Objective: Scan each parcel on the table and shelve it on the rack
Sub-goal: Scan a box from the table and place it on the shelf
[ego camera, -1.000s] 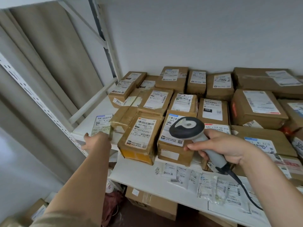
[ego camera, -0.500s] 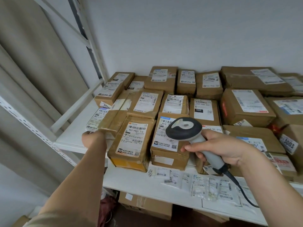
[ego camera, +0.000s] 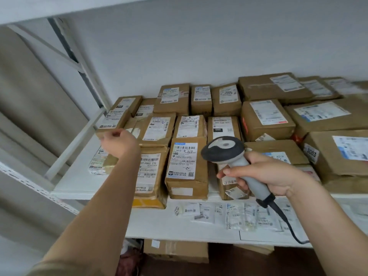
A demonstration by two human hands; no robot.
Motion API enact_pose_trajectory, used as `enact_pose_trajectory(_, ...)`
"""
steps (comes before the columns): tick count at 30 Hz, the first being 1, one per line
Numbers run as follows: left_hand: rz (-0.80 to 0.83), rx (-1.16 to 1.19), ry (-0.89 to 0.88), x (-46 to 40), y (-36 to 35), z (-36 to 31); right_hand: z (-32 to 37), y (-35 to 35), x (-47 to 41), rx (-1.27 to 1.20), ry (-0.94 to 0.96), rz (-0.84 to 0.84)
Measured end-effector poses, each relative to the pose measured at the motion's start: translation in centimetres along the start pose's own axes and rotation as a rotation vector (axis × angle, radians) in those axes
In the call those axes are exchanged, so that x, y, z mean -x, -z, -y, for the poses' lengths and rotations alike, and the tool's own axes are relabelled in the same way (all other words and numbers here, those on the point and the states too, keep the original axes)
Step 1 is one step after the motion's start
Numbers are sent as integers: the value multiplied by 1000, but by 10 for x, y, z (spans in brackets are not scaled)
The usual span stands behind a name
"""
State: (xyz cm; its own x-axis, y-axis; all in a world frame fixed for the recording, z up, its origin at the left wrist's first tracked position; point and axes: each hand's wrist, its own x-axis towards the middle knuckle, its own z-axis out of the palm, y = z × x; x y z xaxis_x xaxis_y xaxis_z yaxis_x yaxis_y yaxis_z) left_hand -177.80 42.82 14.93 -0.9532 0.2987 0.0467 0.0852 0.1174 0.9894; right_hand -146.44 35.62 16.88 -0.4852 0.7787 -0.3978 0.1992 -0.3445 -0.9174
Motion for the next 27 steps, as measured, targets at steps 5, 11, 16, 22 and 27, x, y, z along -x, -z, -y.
enact_pose_trajectory(5, 233, 131, -56, 97, -34, -31, -8, 40, 46, -23, 79, -50)
enact_pose_trajectory(11, 500, 279, -223, 249, -85, -59, -33, 120, 137, -112, 165, -182)
enact_pose_trajectory(16, 806, 415, -604, 433, -111, -78, -72, 217, 255, -114, 195, -382)
enact_pose_trajectory(22, 1186, 712, -1146, 673, -126, -100, -133, 323, 405, -253, 248, -728)
enact_pose_trajectory(27, 1463, 799, -1264, 832, -141, -96, -188, 384, 484, -481, 296, -1055)
